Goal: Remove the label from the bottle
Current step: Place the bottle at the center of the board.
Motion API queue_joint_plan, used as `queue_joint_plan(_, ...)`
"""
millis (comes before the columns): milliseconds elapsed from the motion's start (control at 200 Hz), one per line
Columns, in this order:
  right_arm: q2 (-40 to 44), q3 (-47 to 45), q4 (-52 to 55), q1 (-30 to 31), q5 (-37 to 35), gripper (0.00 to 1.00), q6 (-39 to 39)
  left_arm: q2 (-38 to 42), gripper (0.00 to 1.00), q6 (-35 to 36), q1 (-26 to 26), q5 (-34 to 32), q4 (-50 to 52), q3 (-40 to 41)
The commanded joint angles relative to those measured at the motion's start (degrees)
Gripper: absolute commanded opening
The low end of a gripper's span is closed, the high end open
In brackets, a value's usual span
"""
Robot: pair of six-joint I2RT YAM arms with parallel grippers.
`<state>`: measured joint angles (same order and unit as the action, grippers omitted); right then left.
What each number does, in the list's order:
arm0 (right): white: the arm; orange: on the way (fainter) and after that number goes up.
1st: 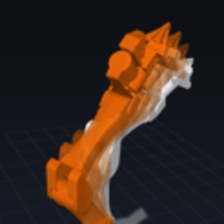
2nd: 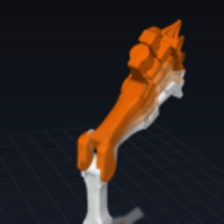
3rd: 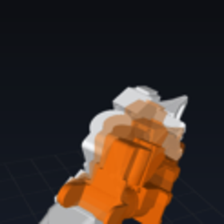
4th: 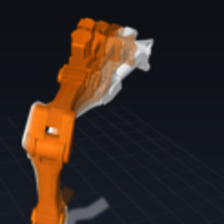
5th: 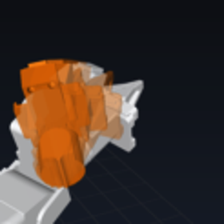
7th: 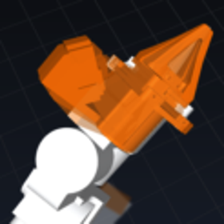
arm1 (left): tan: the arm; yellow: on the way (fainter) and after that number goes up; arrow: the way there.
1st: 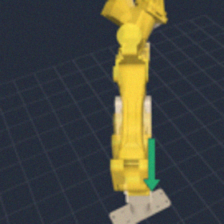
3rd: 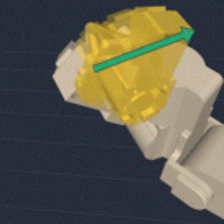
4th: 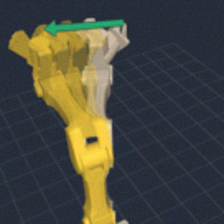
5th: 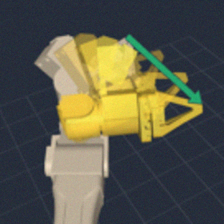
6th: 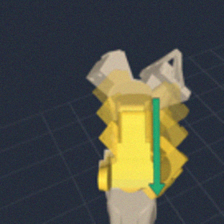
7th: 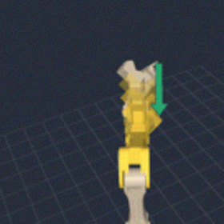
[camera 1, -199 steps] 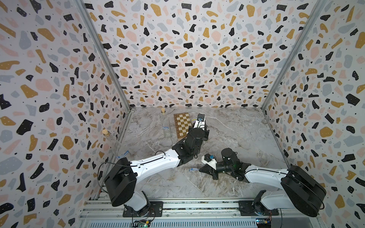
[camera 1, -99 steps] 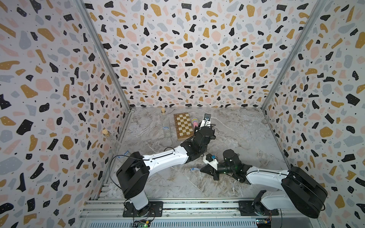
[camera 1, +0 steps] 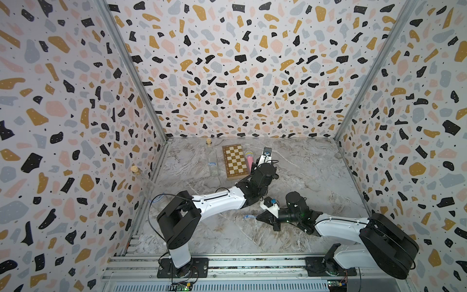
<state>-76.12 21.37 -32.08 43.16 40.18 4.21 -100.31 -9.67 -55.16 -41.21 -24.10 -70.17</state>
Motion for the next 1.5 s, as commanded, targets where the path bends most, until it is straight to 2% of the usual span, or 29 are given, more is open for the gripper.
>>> queue_joint_plan(0, -0.08, -0.53, -1.19, -0.25, -0.36, 0.00, -0.56, 0.30, 0.00, -1.58, 0.54, -1.63, -7.32, -2.59)
queue_joint_plan(771, -0.26, -1.32, -1.61, -1.23, 0.47, 0.00, -1.60, -8.70, 0.00, -3.94, 2.15, -2.94, -4.32, -13.72)
queue_joint_plan(1497, -0.52, -2.39, -2.78, -1.85, 0.69, 0.00, -2.11, -13.81, 0.00, -2.54, 2.55, -3.26, -7.41, -16.75)
